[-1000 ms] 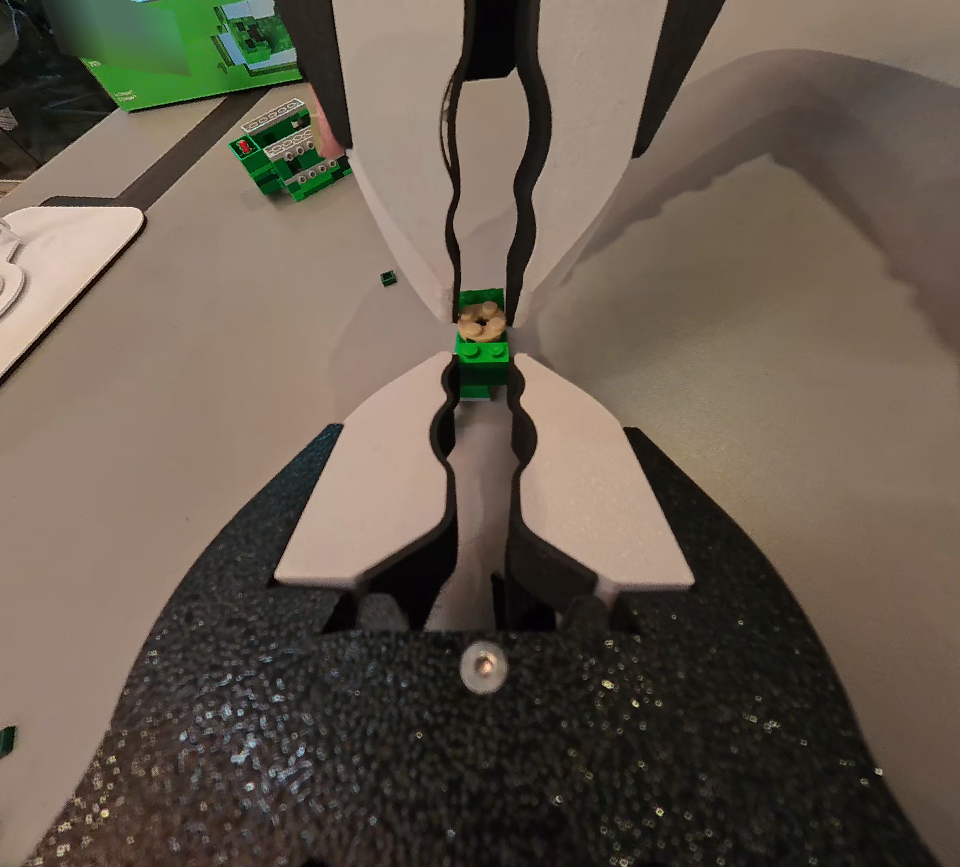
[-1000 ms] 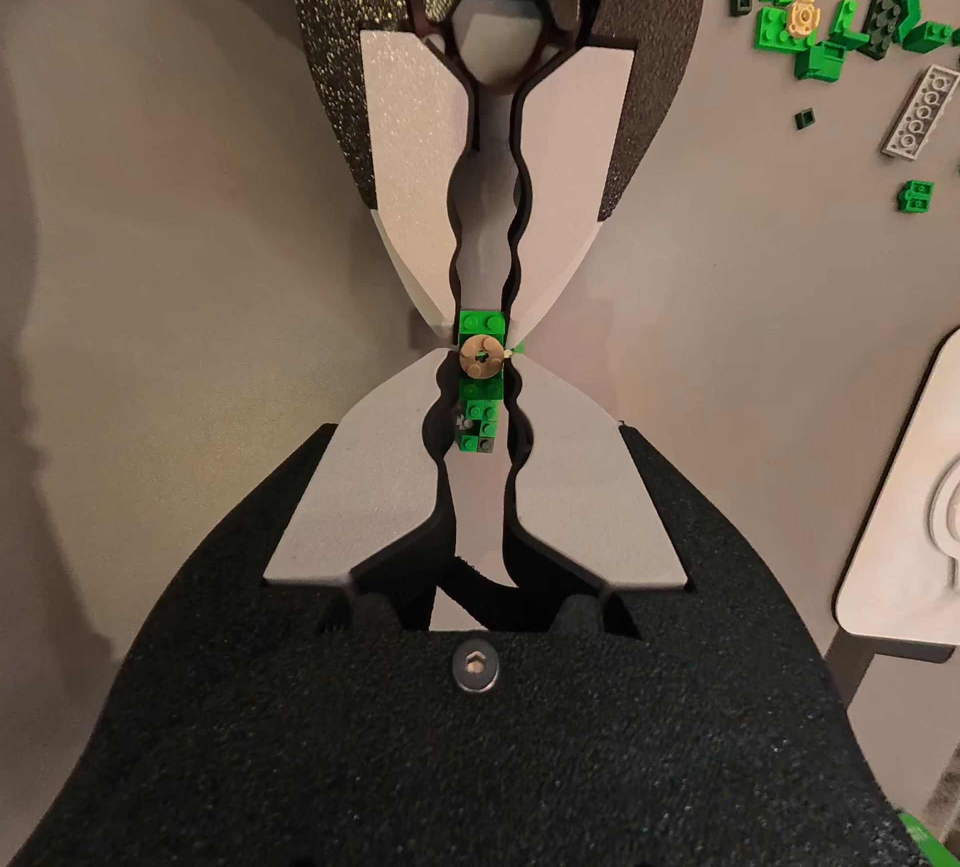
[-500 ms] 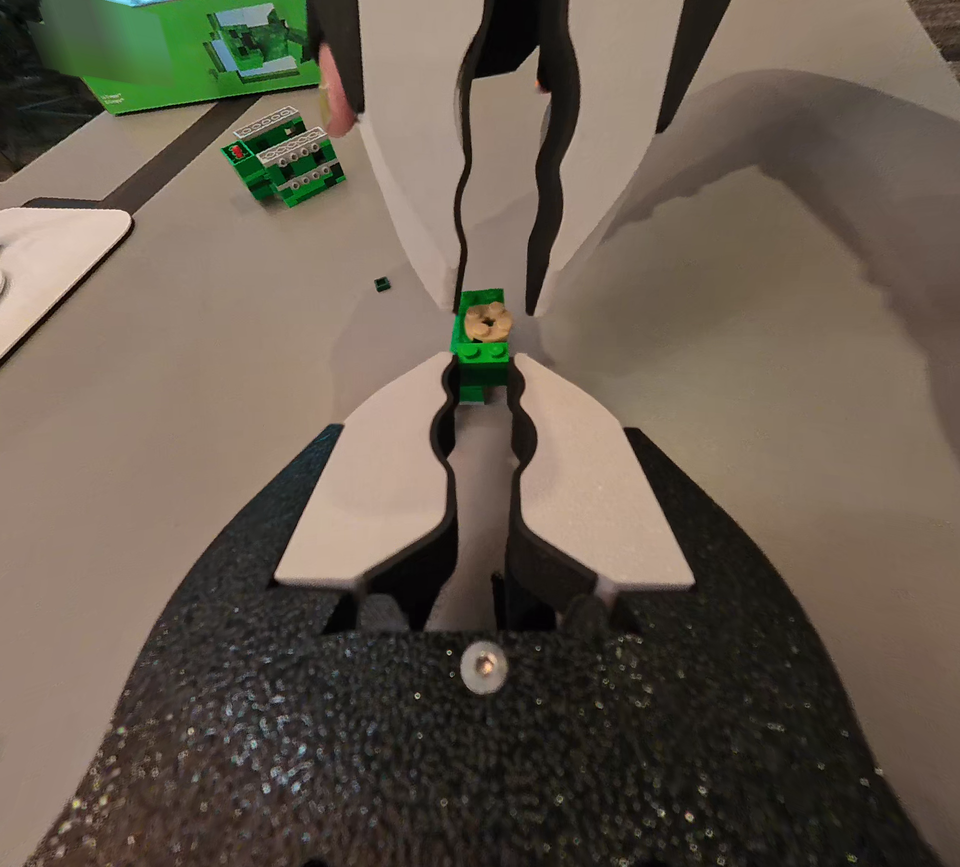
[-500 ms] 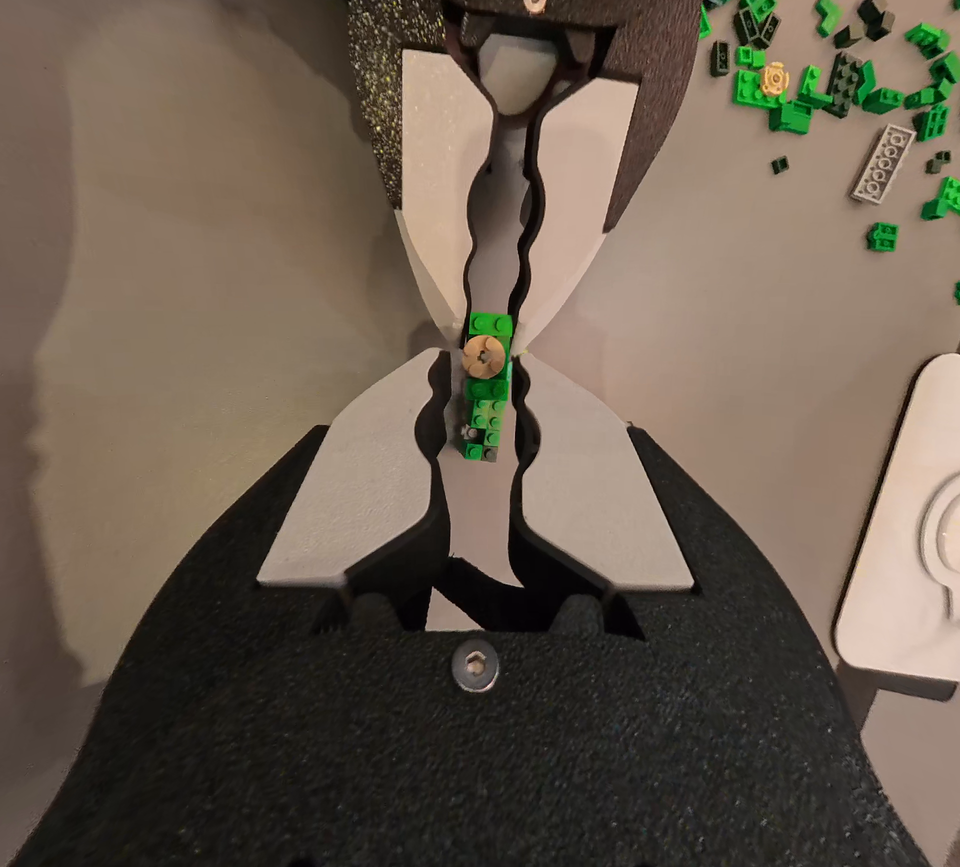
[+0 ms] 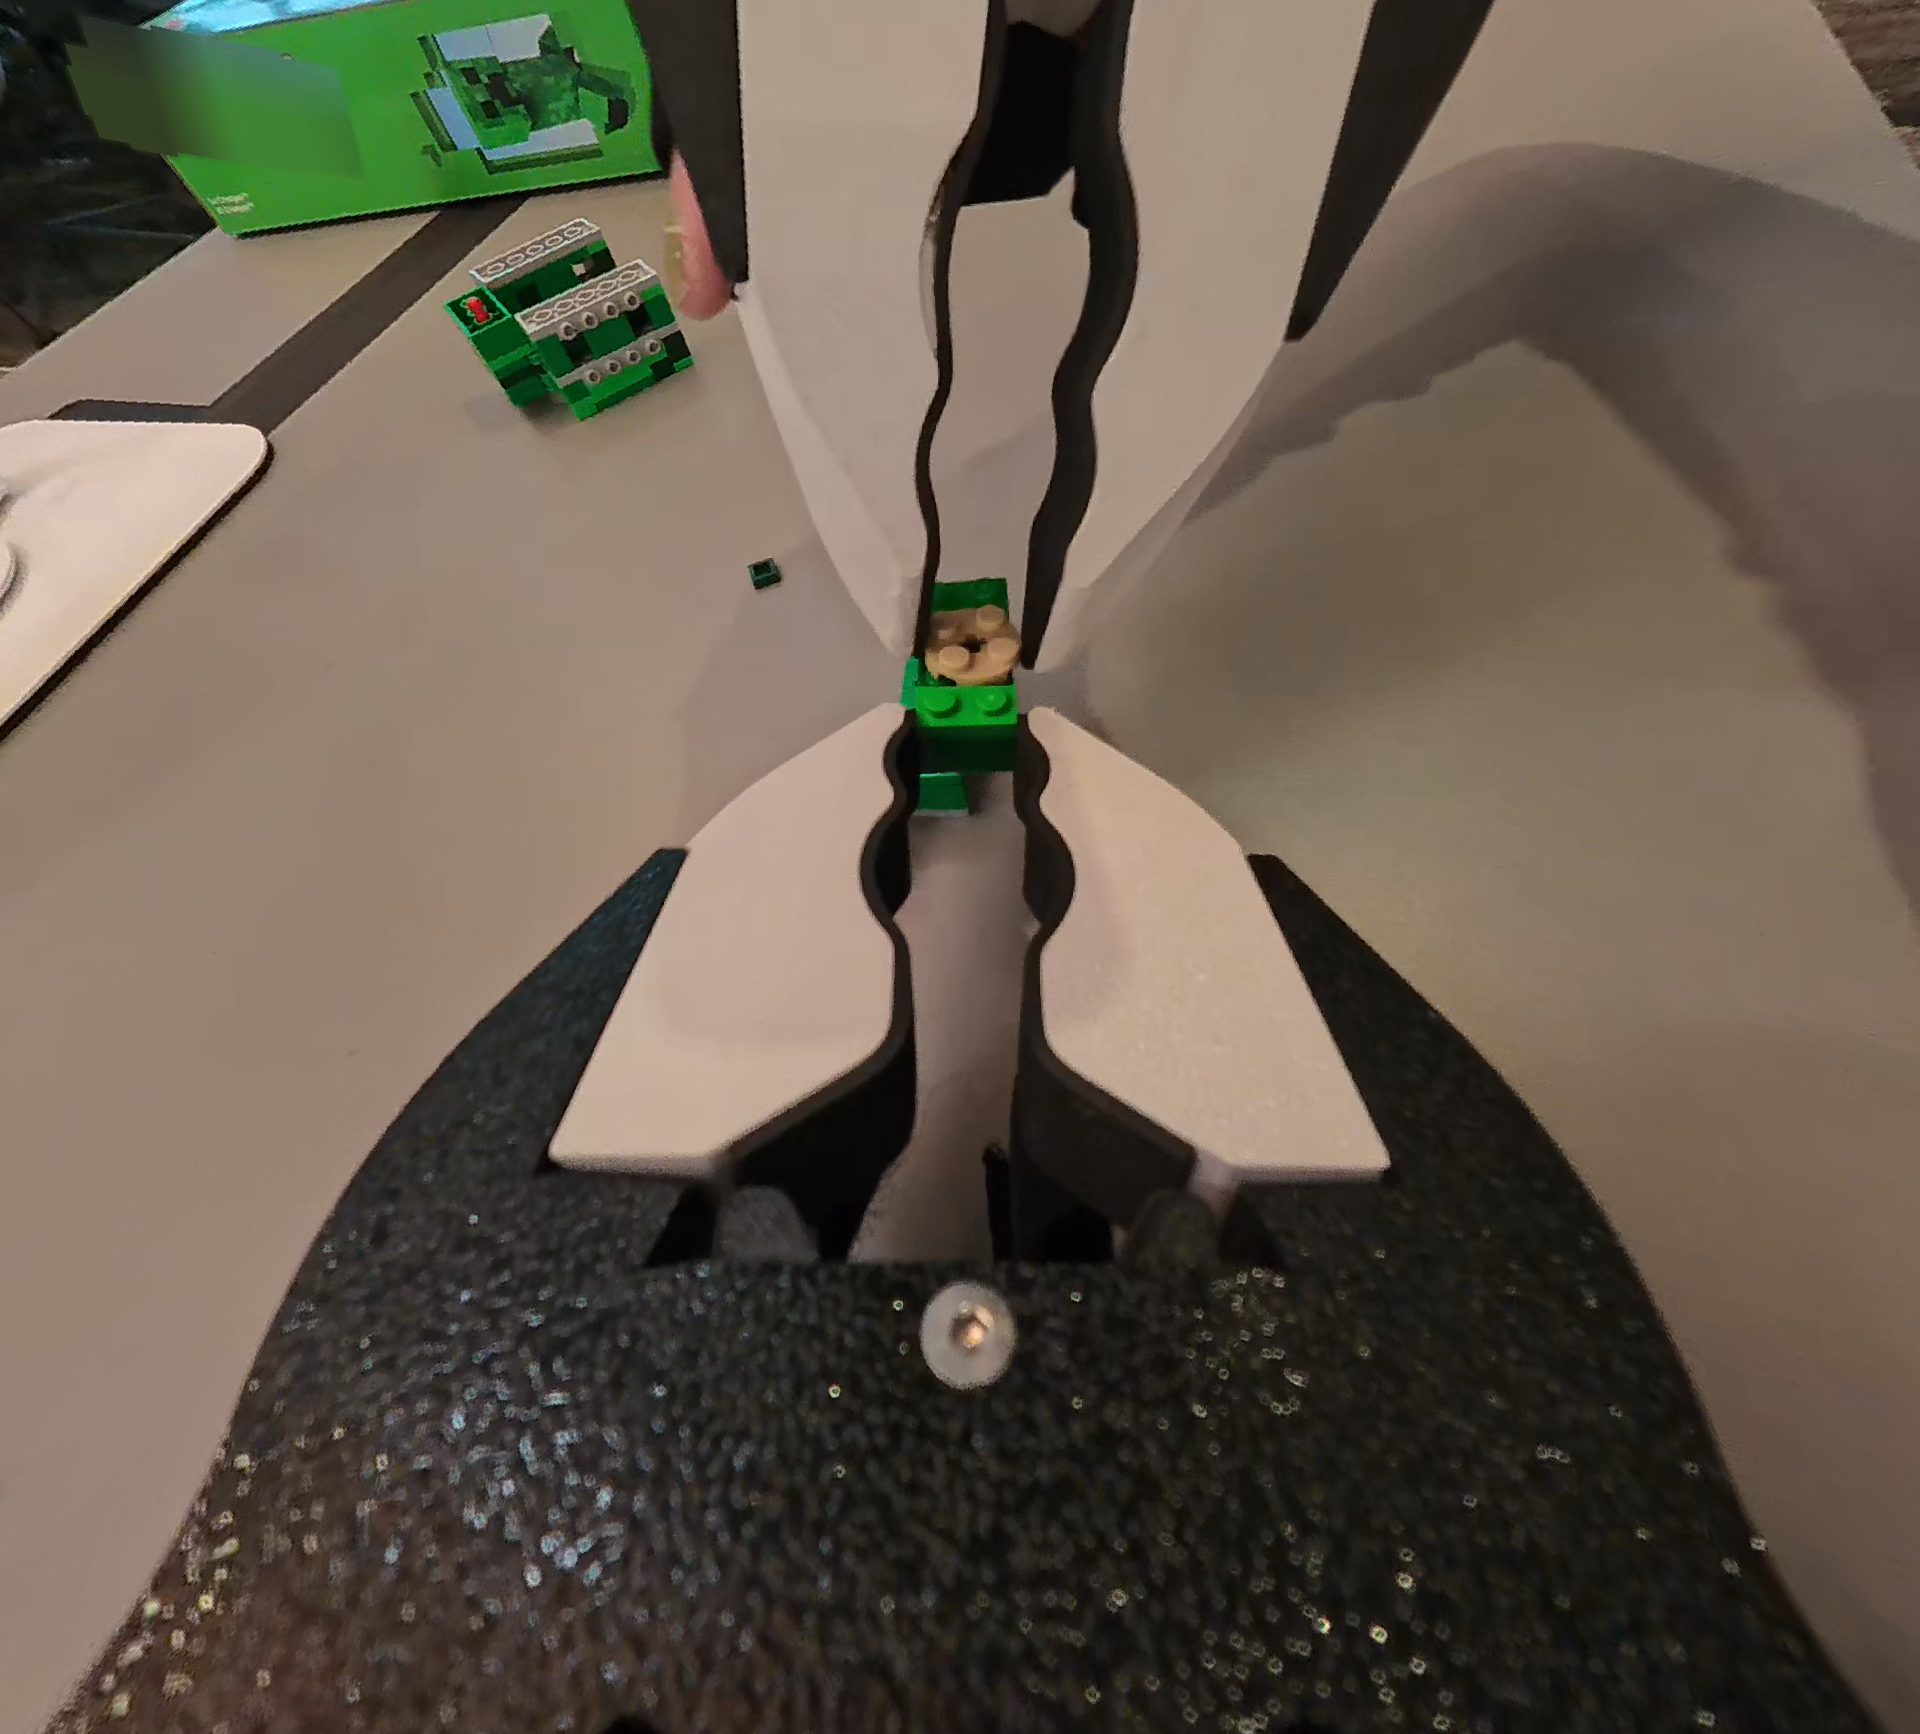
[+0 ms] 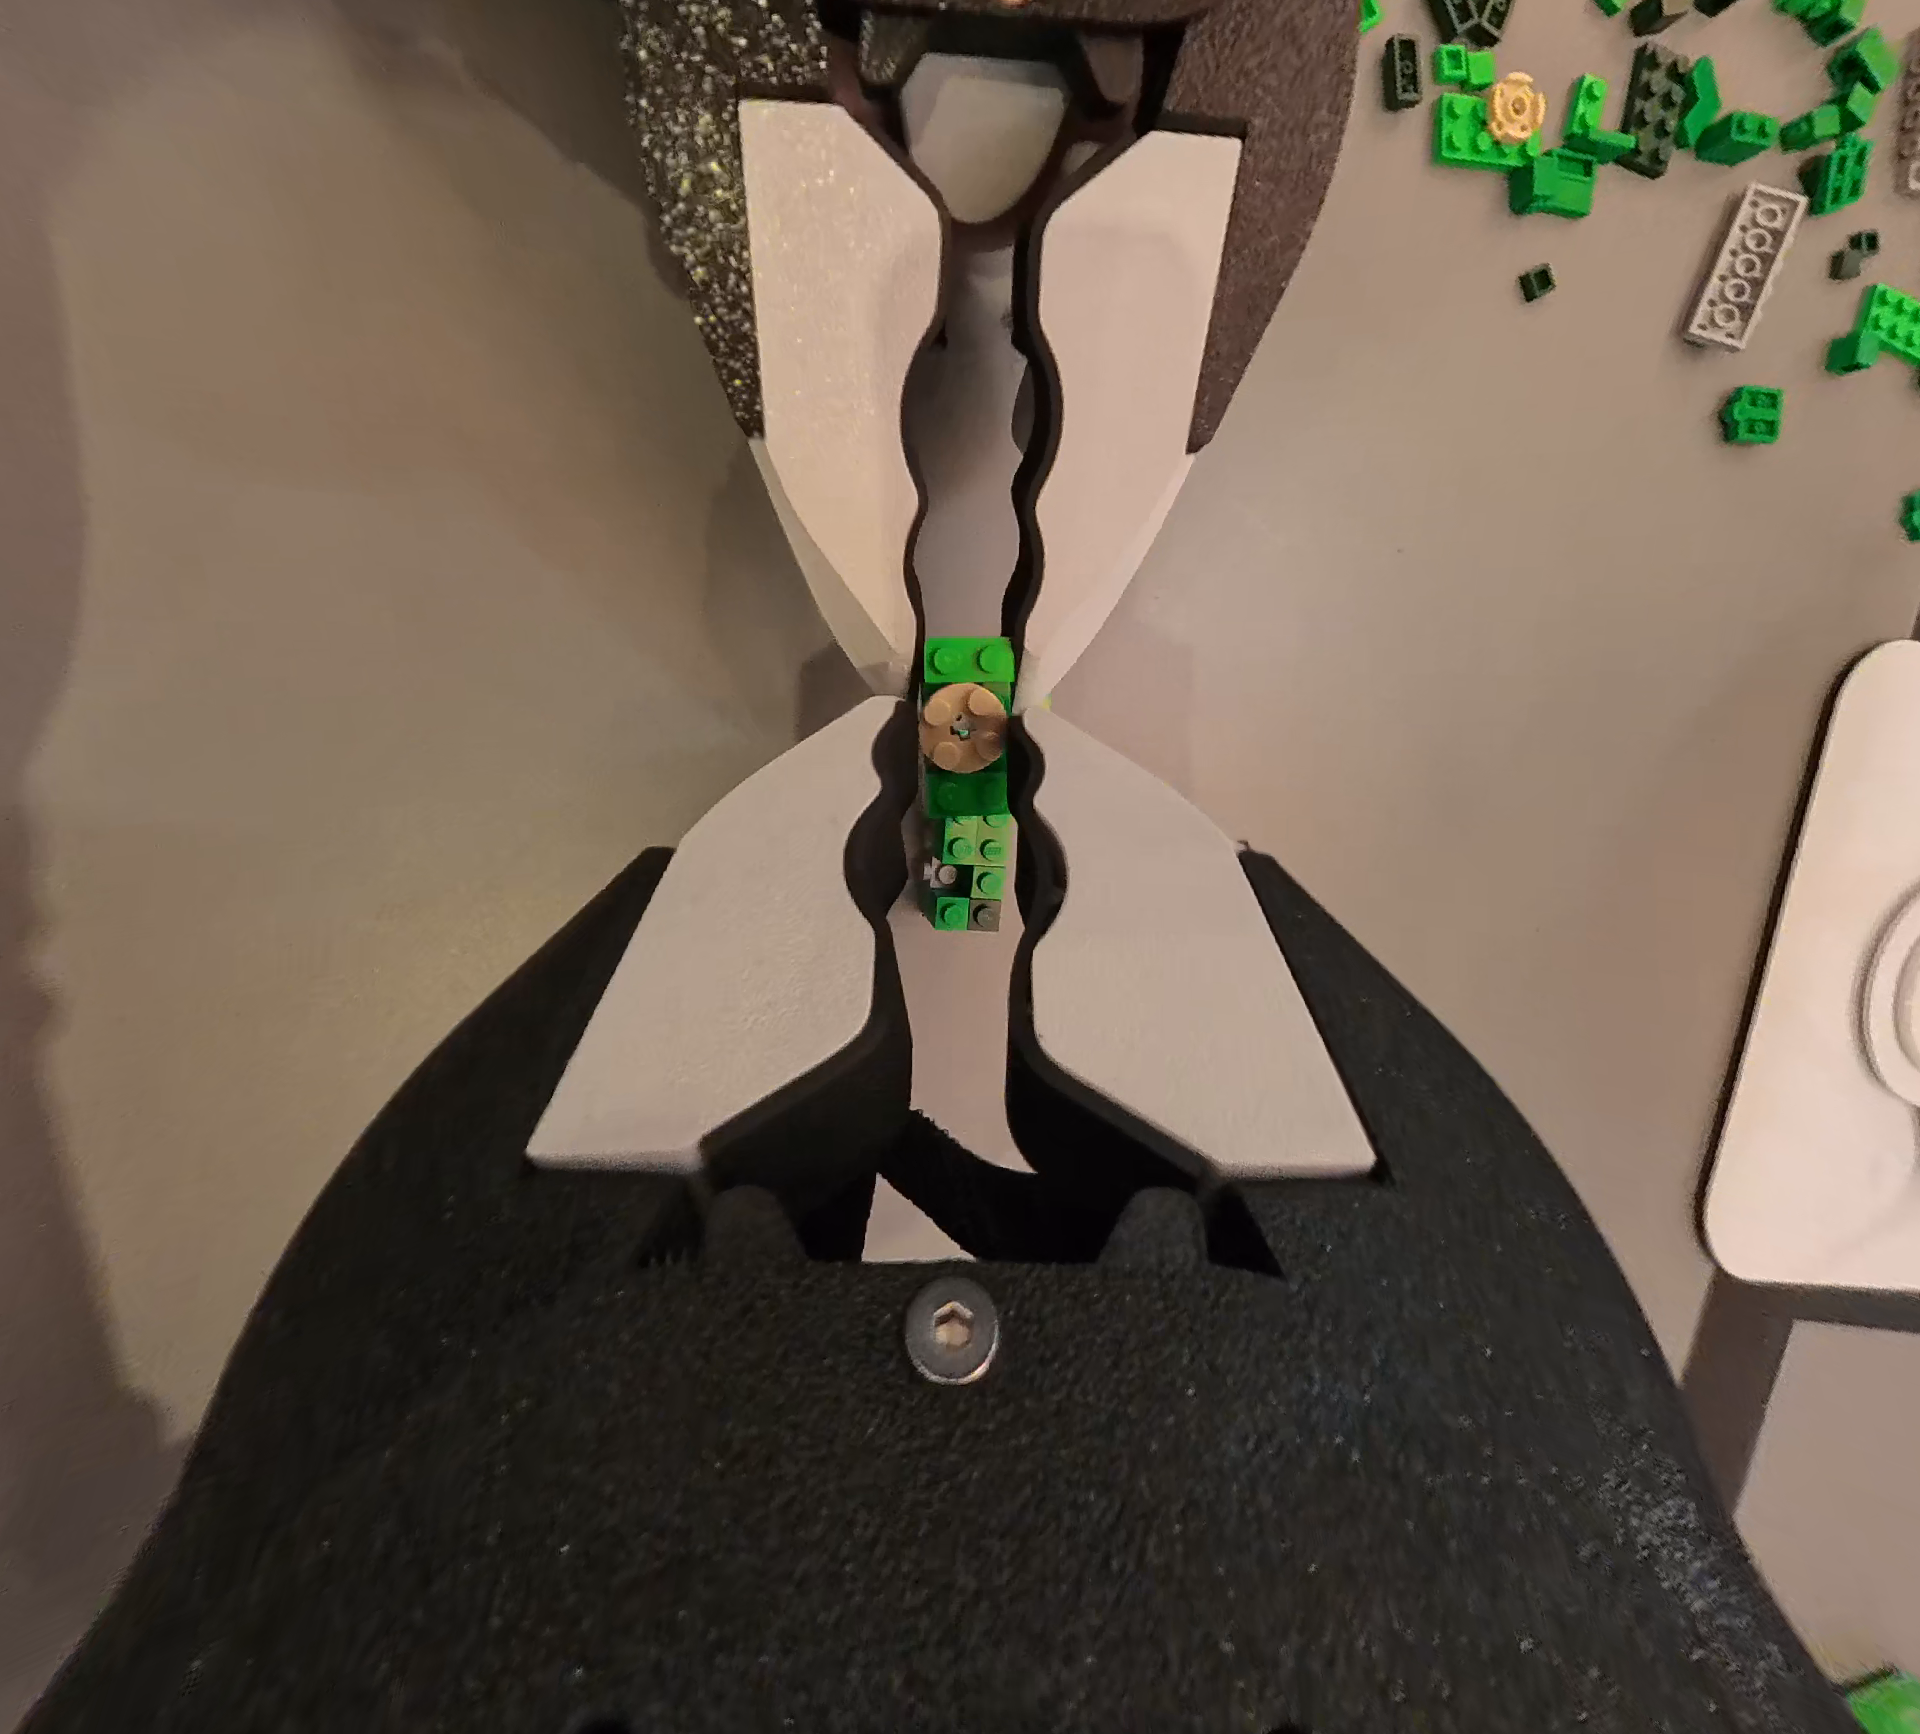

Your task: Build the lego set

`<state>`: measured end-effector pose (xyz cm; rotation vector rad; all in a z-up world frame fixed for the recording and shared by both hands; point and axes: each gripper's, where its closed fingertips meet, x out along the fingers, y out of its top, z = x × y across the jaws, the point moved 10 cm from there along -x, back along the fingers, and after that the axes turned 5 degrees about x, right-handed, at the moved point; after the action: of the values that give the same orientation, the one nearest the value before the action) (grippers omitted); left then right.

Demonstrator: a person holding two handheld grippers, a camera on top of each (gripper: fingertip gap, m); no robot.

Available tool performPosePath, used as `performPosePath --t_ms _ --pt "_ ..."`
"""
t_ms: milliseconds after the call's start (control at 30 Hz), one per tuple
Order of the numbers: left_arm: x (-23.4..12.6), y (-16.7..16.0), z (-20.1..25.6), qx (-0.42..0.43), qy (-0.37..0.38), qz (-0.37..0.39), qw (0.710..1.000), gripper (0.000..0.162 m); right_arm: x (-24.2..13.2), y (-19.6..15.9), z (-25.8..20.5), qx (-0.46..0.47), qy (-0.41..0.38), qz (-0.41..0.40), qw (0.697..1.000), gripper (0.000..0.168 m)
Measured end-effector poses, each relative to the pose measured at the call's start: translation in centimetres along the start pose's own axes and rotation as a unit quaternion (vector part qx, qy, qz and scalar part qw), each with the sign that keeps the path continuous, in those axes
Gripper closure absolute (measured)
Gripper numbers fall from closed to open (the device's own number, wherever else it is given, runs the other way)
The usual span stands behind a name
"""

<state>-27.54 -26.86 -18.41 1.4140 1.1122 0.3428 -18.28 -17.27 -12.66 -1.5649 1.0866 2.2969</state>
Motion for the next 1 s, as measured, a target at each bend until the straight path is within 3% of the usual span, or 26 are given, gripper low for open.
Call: performPosePath --t_ms 567,767,900,1000 --pt "0.1 0.0 0.0 0.001 0.003 -0.003 1.000 0.145 0.2 -0.2 -0.2 0.112 -0.027 0.007 0.993 0.149" --pt "-0.2 0.0 -0.4 -0.024 0.017 0.004 1.000 0.145 -0.2 -0.4 -0.4 0.089 -0.041 0.026 0.995 0.129" --pt "-0.8 -0.2 -1.3 -0.091 0.030 0.026 0.995 0.146 -0.3 -0.8 -1.4 0.000 -0.134 0.076 0.988 0.129" --pt "-1.4 -0.5 -1.9 -0.145 0.021 0.058 0.988 0.145 0.3 -1.2 -2.4 -0.092 -0.254 0.092 0.959 0.134"
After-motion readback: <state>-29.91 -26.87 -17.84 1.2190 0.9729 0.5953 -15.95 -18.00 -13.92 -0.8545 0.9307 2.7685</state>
